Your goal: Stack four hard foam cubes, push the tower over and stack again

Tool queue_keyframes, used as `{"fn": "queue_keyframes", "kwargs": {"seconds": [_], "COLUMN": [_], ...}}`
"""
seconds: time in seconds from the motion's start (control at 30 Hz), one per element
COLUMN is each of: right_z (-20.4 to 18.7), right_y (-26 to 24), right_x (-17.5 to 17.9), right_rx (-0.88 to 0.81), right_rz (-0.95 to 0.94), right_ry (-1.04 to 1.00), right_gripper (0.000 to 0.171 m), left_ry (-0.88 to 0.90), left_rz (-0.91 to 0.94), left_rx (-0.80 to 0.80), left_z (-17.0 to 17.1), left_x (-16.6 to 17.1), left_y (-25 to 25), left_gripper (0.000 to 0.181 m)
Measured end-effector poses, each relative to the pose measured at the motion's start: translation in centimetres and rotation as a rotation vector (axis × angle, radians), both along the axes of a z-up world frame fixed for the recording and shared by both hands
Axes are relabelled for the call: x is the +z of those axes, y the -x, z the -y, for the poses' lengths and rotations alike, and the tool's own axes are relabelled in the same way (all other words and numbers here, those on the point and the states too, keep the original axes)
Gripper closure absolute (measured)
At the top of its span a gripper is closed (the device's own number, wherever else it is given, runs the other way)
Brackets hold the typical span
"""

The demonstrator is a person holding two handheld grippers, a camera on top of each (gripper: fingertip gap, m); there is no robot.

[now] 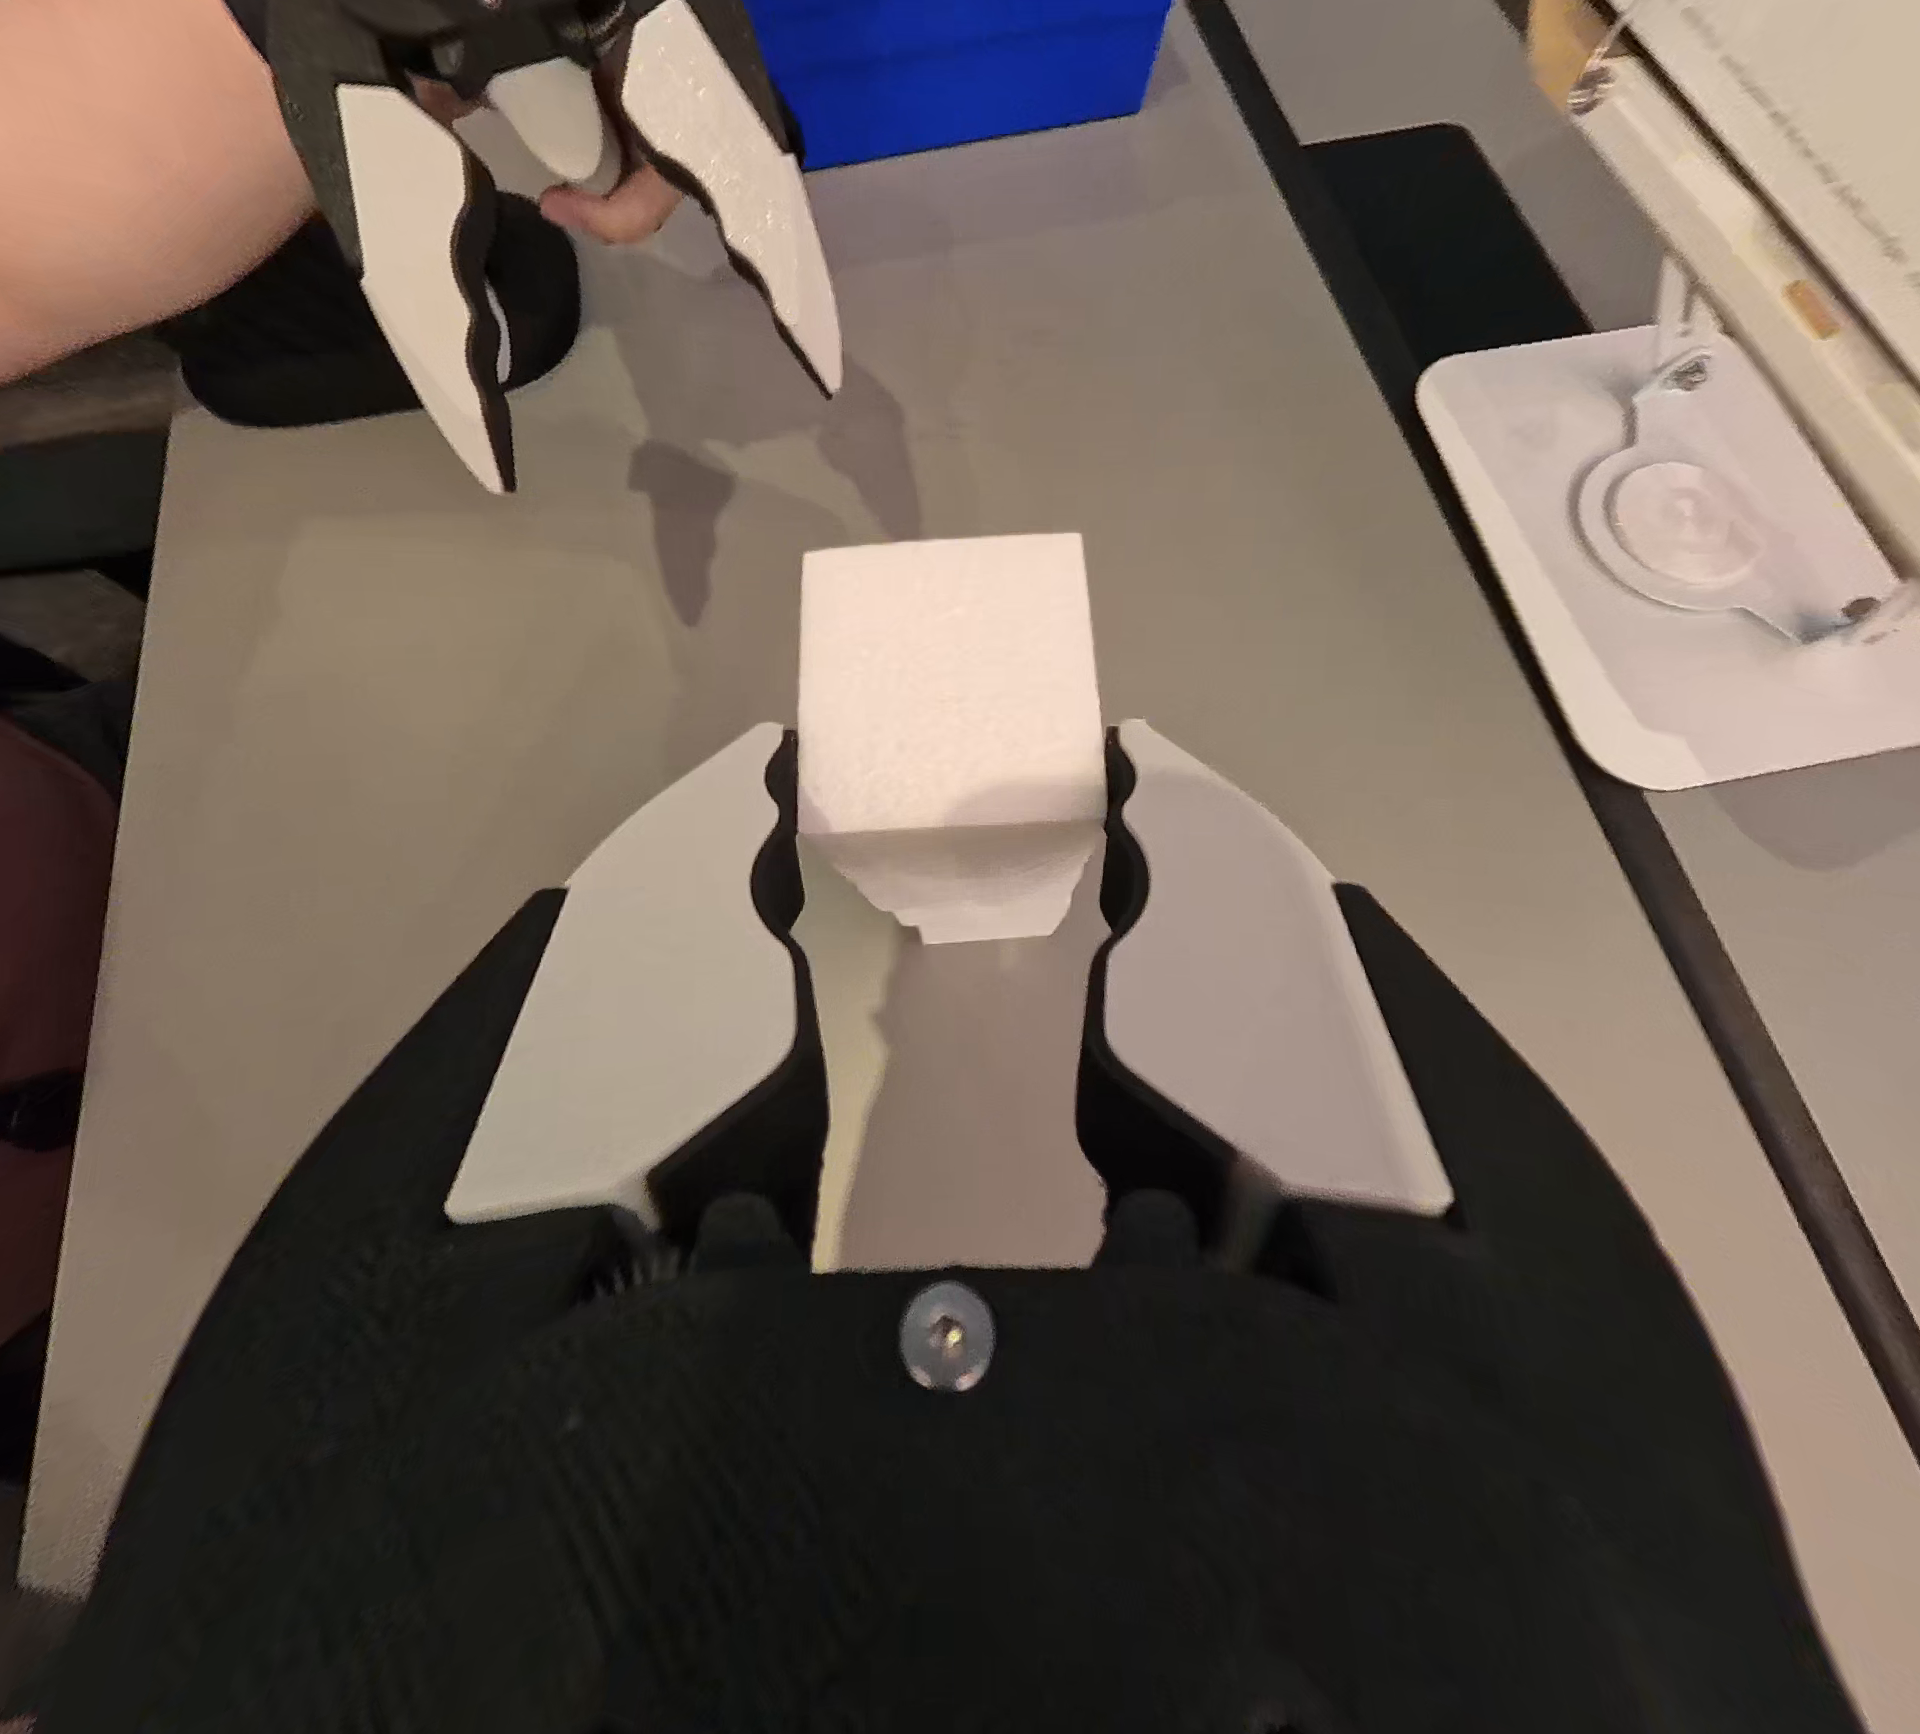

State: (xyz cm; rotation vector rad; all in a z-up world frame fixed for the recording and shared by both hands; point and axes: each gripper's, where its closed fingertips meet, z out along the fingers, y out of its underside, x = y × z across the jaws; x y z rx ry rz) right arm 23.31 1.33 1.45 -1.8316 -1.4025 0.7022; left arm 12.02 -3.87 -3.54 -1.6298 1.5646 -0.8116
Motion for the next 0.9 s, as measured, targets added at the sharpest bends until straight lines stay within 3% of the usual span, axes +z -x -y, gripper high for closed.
{"fn": "queue_keyframes", "kwargs": {"seconds": [0.1,0.2,0.27,0.43,0.57,0.7,0.83,0.87,0.9], "right_z": [-0.6,-0.8,-0.5,-0.2,-2.7,-4.1,-3.6,-3.3,-3.0], "right_y": [0.0,-0.4,-0.7,-2.9,-6.8,-10.2,-12.8,-13.2,-13.5], "right_x": [-0.5,-0.2,0.9,4.7,6.3,8.3,6.4,4.8,3.0], "right_rx": [-0.02,-0.025,-0.018,-0.045,-0.277,-0.528,-0.687,-0.691,-0.688], "right_rz": [0.049,0.079,0.043,-0.122,-0.169,-0.14,-0.057,-0.012,0.033], "right_ry": [-0.056,-0.13,-0.149,-0.185,-0.22,-0.306,-0.169,-0.096,-0.013], "right_gripper": [0.111,0.092,0.092,0.092,0.083,0.085,0.111,0.126,0.152], "left_ry": [0.003,-0.01,-0.056,-0.293,-0.319,-0.432,-0.34,-0.312,-0.278], "left_rz": [0.063,0.104,0.116,0.137,0.27,0.291,0.258,0.25,0.242], "left_rx": [0.012,0.033,0.073,0.369,0.579,0.766,0.818,0.816,0.815], "left_z": [-0.2,-1.0,-2.3,-8.8,-11.6,-12.9,-13.8,-13.9,-14.0], "left_x": [0.5,1.1,1.9,6.9,11.2,11.8,10.0,9.5,9.2], "left_y": [-0.2,-0.4,-0.5,0.7,1.7,3.8,4.6,4.7,4.8], "left_gripper": [0.089,0.089,0.09,0.097,0.097,0.104,0.103,0.104,0.103]}}
